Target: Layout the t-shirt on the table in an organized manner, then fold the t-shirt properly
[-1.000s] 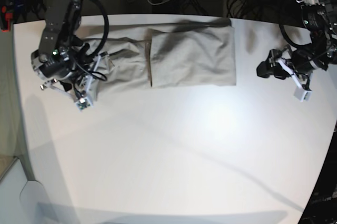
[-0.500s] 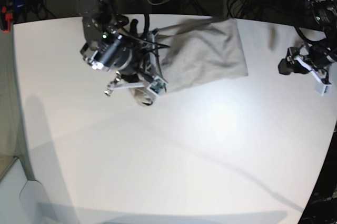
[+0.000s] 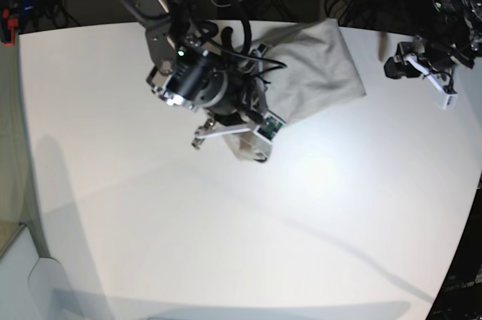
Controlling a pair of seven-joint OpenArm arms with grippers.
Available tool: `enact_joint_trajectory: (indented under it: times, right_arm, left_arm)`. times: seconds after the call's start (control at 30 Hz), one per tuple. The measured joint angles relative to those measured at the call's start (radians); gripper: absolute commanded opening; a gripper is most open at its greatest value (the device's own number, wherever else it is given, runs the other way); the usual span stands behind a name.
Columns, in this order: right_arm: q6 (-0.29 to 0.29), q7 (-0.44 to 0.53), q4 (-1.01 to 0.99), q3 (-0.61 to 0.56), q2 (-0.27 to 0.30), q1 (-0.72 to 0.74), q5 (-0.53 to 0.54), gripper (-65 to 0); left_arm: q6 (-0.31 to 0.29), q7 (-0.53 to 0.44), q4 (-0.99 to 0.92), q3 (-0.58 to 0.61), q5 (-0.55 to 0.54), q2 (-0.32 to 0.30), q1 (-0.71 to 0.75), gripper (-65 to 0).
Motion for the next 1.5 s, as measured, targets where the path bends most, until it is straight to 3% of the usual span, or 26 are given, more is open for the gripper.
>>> enact_joint_trajectory:
  times: [0.1, 0.2, 0.67, 0.9, 1.33, 1.5]
  right_arm:
    - [0.000, -0.005, 0.000, -0.007, 0.004, 0.000, 0.001, -64.9]
    - [0.000, -0.004, 0.000, -0.009, 0.004, 0.003, 0.000, -64.9]
    - [0.000, -0.004, -0.001, -0.009, 0.005, 0.017, 0.001, -64.9]
    - [0.000, -0.007, -0.001, -0.036, 0.004, 0.017, -0.010, -64.9]
    - [0.000, -0.006, -0.001, -0.128, -0.021, 0.023, -0.005, -64.9]
    - [0.000, -0.004, -0.003, -0.124, -0.021, 0.039, -0.002, -64.9]
  left_arm:
    - [0.000, 0.004, -0.006, -0.002, 0.013, 0.037, 0.001, -57.8]
    - [0.000, -0.005, -0.005, -0.001, 0.065, 0.076, -0.015, -64.7]
    - [-0.004, -0.055, 0.012, 0.140, 0.350, 0.250, -0.160, -64.8]
    - [-0.004, -0.058, -0.022, 0.150, 0.467, 0.328, -0.245, -64.8]
    - [-0.014, -0.077, -0.073, 0.141, 0.440, 0.324, -0.273, -64.8]
    - [-0.018, 0.057, 0.022, 0.027, 0.502, 0.290, -0.267, -64.8]
